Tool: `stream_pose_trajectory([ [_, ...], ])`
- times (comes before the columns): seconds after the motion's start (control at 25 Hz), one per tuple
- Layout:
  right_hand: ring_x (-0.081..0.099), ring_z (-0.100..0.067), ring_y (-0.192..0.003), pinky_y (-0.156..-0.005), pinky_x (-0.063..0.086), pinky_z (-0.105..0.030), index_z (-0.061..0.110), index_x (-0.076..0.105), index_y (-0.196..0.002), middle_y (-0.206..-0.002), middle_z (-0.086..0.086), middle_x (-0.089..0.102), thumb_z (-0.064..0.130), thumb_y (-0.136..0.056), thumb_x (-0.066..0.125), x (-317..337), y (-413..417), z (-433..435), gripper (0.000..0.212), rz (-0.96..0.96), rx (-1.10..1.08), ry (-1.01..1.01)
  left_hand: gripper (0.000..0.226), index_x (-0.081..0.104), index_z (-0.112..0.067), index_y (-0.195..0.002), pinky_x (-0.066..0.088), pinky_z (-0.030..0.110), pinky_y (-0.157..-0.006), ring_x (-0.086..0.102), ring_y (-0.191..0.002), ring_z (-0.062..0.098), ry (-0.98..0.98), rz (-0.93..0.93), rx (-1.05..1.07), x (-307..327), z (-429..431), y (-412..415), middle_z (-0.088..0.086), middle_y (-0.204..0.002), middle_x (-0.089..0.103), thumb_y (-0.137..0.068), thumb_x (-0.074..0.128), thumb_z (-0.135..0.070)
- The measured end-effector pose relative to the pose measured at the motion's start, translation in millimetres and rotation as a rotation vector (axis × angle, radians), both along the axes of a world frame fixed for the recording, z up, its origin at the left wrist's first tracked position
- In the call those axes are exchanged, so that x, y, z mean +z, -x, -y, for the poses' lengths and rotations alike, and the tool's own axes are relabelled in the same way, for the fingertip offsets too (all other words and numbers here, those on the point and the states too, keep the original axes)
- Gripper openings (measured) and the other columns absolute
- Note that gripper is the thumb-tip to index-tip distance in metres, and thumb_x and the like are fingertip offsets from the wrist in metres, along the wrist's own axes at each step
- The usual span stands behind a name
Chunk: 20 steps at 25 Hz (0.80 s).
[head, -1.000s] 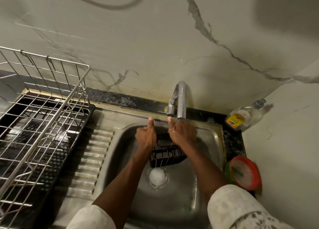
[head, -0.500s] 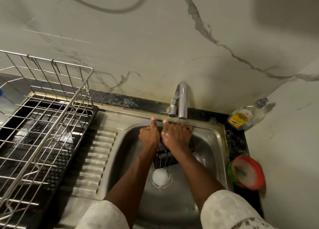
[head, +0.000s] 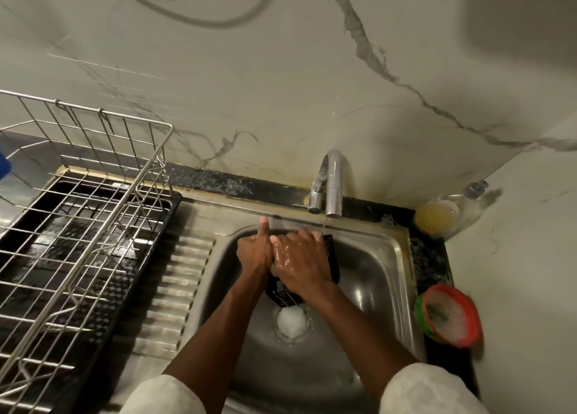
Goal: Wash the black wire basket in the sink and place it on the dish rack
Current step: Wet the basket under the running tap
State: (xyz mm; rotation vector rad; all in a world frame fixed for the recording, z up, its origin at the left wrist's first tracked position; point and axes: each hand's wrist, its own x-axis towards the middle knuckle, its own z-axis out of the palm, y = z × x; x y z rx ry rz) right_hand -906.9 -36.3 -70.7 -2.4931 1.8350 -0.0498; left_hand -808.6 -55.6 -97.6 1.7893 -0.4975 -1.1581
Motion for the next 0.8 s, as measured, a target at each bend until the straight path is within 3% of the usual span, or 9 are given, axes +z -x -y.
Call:
stream_pose_trajectory([
  [0.16,0.055,-0.018,-0.115,-0.102,0.043,-0.044,0.026,0.068,-0.110,-0.118,0.002,0.067,0.065,-0.100,0.020,-8,32,22,0.063,0.160,-0.187,-0.037,0.056,0.061,-0.008,-0.071,0.042,0.026,-0.053,0.052,-0.059,0.014,-0.026,-0.043,0.029,-3,-2,14,0.005,-0.064,0.059,-0.100,0.057,-0.055],
  [0.32,0.060,-0.018,-0.100,-0.078,0.053,-0.031,0.023,0.065,-0.115,-0.114,-0.003,0.066,0.058,-0.100,0.042,-3,38,30,0.044,0.318,-0.457,0.057,0.069,0.065,0.000,-0.114,0.050,0.032,-0.067,0.062,-0.077,0.024,-0.284,-0.291,0.293,-30,-19,26,0.020,-0.101,0.069,-0.095,0.058,-0.066],
  [0.44,0.061,-0.019,-0.102,-0.076,0.049,-0.031,0.027,0.054,-0.125,-0.117,-0.001,0.065,0.063,-0.100,0.032,-28,38,13,0.050,0.323,-0.499,-0.070,0.087,0.056,-0.002,-0.138,0.057,0.047,-0.089,0.066,-0.101,0.039,-0.434,-0.366,0.346,-43,-34,29,0.022,-0.123,0.066,-0.089,0.054,-0.075],
  [0.52,0.059,-0.021,-0.110,-0.083,0.051,-0.034,0.028,0.050,-0.128,-0.120,-0.001,0.064,0.065,-0.099,0.025,-43,38,7,0.054,0.470,-0.507,-0.070,0.086,0.060,-0.002,-0.129,0.057,0.051,-0.093,0.067,-0.099,0.036,-0.436,-0.286,0.298,-44,-35,30,0.021,-0.115,0.068,-0.088,0.055,-0.077],
  [0.56,0.058,-0.021,-0.111,-0.086,0.051,-0.035,0.028,0.051,-0.127,-0.121,-0.001,0.063,0.064,-0.099,0.024,-48,37,9,0.053,0.534,-0.524,-0.067,0.081,0.064,-0.002,-0.114,0.059,0.050,-0.091,0.068,-0.092,0.032,-0.397,-0.163,0.209,-43,-33,27,0.018,-0.104,0.070,-0.088,0.053,-0.078],
  [0.68,0.056,-0.019,-0.114,-0.093,0.047,-0.035,0.034,0.057,-0.121,-0.120,0.000,0.060,0.056,-0.103,0.025,-52,26,13,0.042,0.675,-0.450,-0.201,0.077,0.070,-0.012,-0.081,0.061,0.039,-0.071,0.071,-0.077,0.024,-0.276,0.146,-0.204,-24,-27,16,0.011,-0.081,0.072,-0.095,0.035,-0.080],
  [0.72,0.054,-0.018,-0.118,-0.100,0.044,-0.039,0.038,0.056,-0.124,-0.124,0.001,0.059,0.053,-0.105,0.024,-55,20,12,0.040,0.713,-0.411,-0.238,0.079,0.071,-0.014,-0.081,0.058,0.035,-0.068,0.070,-0.078,0.024,-0.251,0.186,-0.300,-20,-24,13,0.010,-0.081,0.072,-0.097,0.030,-0.079],
  [0.8,0.045,-0.019,-0.130,-0.115,0.030,-0.049,0.042,0.047,-0.137,-0.138,0.001,0.053,0.054,-0.106,0.018,-58,8,9,0.045,0.795,-0.417,-0.263,0.075,0.074,-0.012,-0.098,0.057,0.039,-0.083,0.068,-0.091,0.028,-0.226,0.215,-0.327,-15,-15,12,0.014,-0.099,0.073,-0.100,0.030,-0.072],
])
